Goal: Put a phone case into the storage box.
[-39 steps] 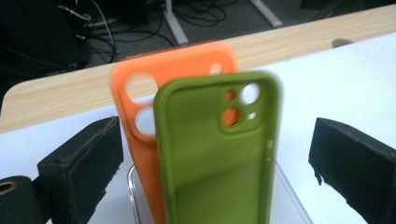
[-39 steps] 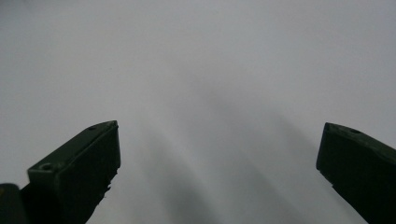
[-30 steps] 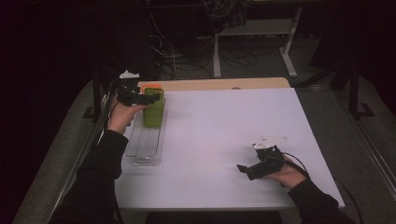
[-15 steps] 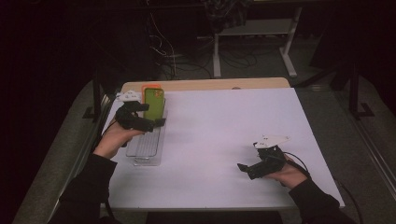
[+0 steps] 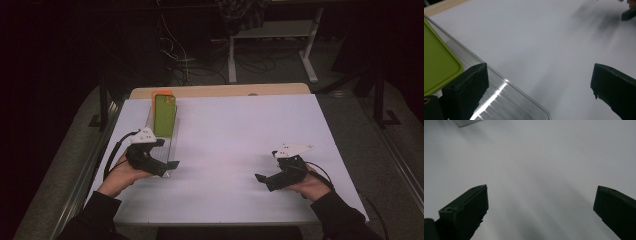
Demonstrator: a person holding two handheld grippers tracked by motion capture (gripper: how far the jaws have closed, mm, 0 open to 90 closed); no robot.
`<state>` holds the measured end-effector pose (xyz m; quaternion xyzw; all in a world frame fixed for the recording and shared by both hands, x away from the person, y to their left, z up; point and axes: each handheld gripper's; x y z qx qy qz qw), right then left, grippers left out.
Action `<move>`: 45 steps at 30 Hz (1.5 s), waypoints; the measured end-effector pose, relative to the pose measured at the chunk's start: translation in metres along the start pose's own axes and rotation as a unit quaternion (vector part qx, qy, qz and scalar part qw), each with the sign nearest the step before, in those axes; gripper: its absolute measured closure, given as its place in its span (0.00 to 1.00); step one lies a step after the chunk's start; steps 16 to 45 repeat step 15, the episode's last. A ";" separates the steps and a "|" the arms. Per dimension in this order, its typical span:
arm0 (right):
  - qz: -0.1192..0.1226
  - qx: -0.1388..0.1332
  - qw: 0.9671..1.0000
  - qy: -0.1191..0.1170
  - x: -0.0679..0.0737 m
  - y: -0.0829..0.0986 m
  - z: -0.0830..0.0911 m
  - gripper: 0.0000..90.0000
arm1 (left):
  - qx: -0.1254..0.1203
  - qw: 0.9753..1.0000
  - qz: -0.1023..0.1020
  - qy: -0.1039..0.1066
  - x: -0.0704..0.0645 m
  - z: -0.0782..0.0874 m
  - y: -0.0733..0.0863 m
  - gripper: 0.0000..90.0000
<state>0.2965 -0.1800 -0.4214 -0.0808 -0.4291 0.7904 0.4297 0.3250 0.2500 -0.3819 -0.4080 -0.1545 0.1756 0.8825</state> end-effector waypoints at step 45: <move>0.004 -0.008 1.000 -0.004 0.001 -0.003 0.004 0.00 | 0.025 1.000 -0.016 0.007 -0.007 -0.004 0.009 0.01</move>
Point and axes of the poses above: each handheld gripper's, and its own axes: z roughly backward along the jaws, y roughly out of its underside, x roughly to its left, and after that the axes turned 14 degrees about -z, right-handed
